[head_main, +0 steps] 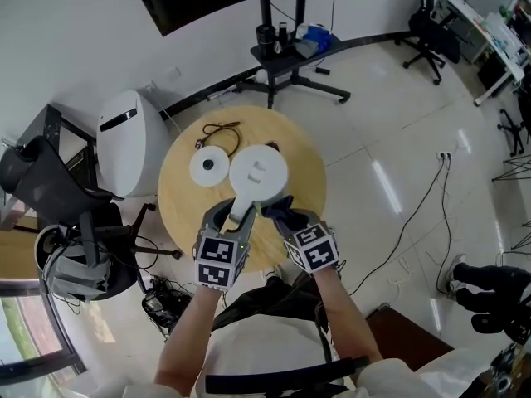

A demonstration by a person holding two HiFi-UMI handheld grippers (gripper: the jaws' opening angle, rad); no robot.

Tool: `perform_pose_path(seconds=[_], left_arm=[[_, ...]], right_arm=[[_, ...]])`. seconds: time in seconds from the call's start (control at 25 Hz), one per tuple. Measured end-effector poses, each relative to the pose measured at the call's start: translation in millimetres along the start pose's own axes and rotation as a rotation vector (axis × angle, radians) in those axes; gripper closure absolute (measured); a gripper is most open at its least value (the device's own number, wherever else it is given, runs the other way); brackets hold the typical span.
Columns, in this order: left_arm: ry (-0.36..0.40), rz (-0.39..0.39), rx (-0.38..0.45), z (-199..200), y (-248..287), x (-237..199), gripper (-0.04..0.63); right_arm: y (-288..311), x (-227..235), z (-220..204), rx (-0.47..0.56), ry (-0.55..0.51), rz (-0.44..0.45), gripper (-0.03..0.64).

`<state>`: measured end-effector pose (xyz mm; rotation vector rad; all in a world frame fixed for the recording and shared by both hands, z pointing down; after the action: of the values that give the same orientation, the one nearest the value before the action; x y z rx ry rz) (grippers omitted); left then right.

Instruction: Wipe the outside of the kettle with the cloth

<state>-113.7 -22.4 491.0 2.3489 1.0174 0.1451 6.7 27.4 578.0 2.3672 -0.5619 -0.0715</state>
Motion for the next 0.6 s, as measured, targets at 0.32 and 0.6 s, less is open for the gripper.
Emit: perform_pose_path(seconds=[0.32, 0.6], left_arm=[[0.003, 0.001, -0.009, 1.2, -1.2, 0.3, 0.426], [0.007, -0.008, -0.014, 0.1, -2.5, -0.4, 0.426]], right_arm=[[-71.9, 12.7, 57.6, 0.448, 0.337, 0.056, 0.522], [-21.8, 19.7, -2.4, 0.443, 0.681, 0.085, 0.522]])
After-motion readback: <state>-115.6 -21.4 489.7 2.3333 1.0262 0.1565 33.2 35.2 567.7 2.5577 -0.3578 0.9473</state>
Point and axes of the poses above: the fingertips, and each gripper's own axes: y forward along the fingers, x to its right, z out of its top, the point moved 5 cm from there along -y, backward along the fingers, and after that the axes turned 8 degrees about -y, right-handed, at the moved point
